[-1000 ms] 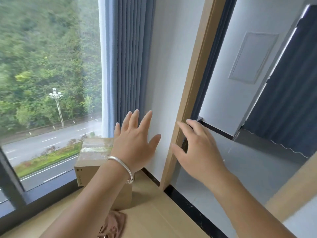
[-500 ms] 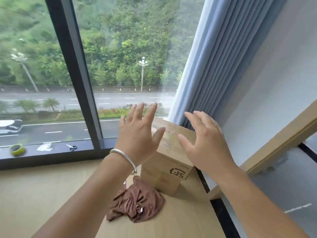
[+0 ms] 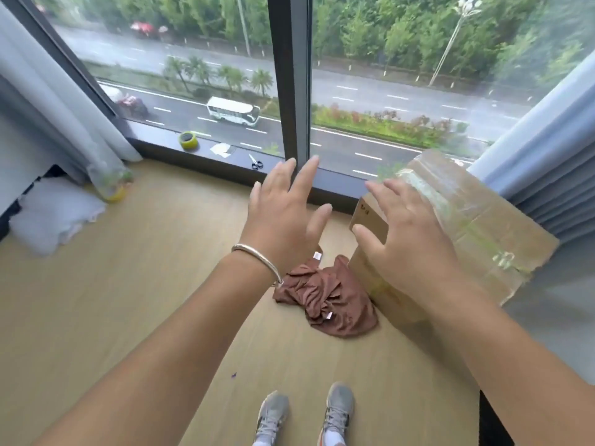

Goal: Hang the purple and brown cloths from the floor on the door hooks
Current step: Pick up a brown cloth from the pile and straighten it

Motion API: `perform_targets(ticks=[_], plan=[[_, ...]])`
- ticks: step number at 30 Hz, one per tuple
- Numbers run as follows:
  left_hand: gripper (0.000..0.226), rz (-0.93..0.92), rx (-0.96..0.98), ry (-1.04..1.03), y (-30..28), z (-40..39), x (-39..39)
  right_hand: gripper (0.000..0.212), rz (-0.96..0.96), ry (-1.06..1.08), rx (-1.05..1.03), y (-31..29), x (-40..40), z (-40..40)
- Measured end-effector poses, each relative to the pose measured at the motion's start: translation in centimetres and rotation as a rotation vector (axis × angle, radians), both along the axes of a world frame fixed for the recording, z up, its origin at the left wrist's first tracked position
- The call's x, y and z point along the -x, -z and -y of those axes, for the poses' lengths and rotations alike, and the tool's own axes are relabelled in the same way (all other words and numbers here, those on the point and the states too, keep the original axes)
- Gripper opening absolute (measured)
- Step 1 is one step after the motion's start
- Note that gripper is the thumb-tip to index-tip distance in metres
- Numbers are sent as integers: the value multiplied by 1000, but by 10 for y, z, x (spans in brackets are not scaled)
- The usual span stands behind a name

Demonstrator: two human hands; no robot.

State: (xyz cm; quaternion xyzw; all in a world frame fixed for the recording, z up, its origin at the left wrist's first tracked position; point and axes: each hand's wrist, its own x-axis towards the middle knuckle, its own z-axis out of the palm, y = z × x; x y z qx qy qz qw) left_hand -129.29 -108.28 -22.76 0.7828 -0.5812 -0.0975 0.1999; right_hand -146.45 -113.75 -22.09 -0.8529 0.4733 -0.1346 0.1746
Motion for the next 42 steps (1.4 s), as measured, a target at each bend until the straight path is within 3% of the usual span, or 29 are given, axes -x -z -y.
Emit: perform_targets(ticks=[6,18,24,33,39,42], plan=[[66,-27,-82,-56,119,15,-14,62,-35,-76,-71,116,-15,24],[61,-120,-330,-172,470,-15,-60,59,-186,-159,-266,438,-30,32],[61,-154,-377,-164,618,-15,-68,61,-224,-186,-302,576,-55,30],[53,-225,-381,-134,798,30,-105,63,-266,-215,-219,761,-79,64],[60,-150,-330,16,883,78,-133,70,-385,-261,-92,857,-97,115],[63,-35,-425,46,907,99,-132,85,-386,-297,-159,886,-103,126]])
